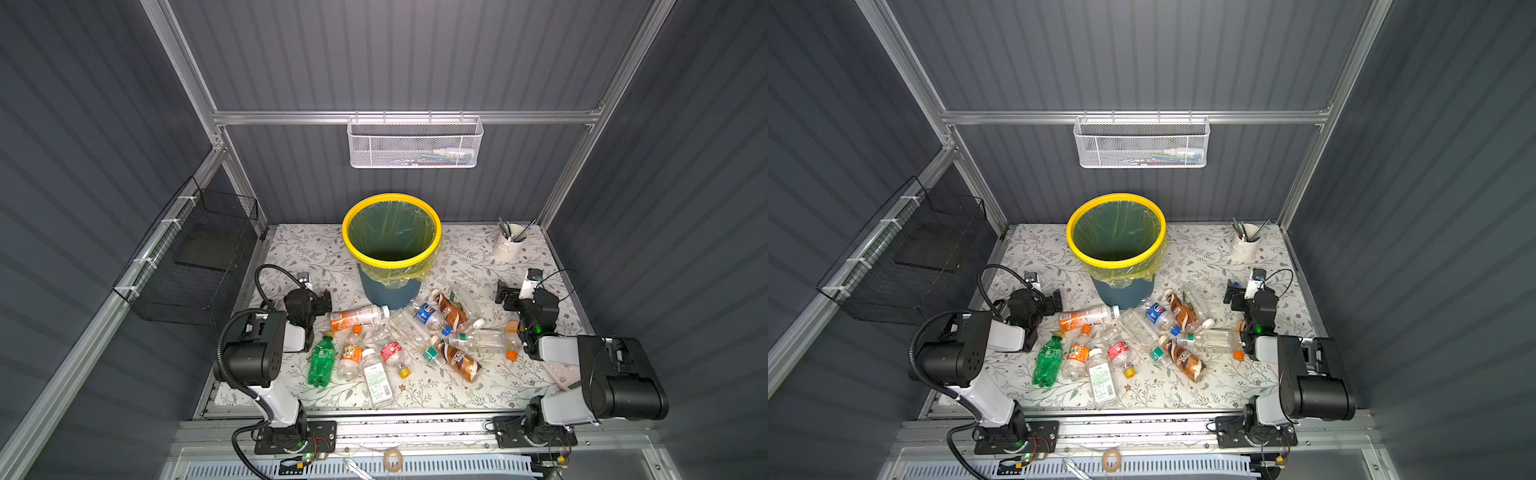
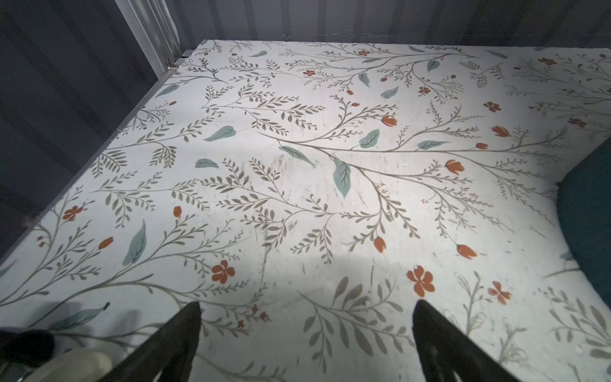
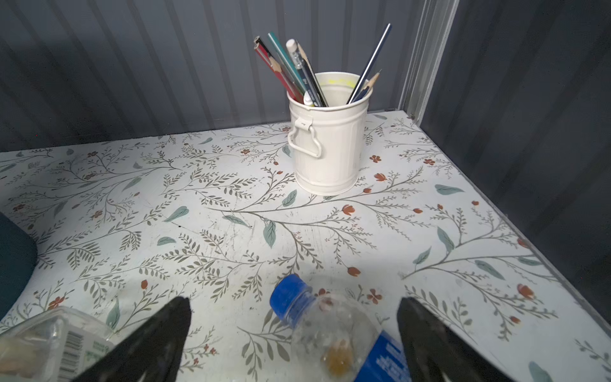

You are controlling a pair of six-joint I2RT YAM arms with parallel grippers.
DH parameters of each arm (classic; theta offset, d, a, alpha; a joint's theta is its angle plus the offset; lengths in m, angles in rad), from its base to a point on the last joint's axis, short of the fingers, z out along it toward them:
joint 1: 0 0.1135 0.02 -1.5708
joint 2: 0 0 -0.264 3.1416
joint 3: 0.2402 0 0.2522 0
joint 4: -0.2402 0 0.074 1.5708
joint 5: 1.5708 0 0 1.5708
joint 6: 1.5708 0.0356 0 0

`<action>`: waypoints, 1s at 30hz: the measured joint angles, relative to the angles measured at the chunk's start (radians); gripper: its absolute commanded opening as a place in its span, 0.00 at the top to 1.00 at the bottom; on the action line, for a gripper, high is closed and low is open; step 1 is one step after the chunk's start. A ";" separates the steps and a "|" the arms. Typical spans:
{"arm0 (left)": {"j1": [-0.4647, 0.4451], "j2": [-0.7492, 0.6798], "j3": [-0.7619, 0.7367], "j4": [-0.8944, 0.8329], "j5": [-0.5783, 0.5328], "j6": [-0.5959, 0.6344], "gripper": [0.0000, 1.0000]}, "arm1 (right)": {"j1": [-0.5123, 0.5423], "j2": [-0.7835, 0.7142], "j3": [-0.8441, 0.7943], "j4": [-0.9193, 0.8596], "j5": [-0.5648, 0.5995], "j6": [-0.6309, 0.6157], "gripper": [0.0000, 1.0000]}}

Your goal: Throw the plastic bottles in the bin

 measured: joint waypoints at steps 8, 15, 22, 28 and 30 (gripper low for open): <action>0.000 0.000 0.000 0.000 0.000 0.000 0.01 | 0.000 0.000 0.000 0.000 -0.004 0.000 0.01; 0.000 0.000 0.000 0.000 0.000 0.000 0.00 | 0.000 0.000 0.000 0.000 -0.004 0.000 0.01; 0.000 0.000 0.000 0.000 0.000 0.000 0.01 | 0.000 0.000 0.000 0.000 -0.006 0.000 0.01; 0.000 -0.043 0.025 -0.113 -0.051 -0.021 0.01 | -0.002 -0.063 0.004 -0.073 0.027 0.026 0.01; 0.000 -0.093 0.075 -0.231 -0.078 -0.041 0.01 | -0.011 -0.144 0.039 -0.211 0.046 0.060 0.01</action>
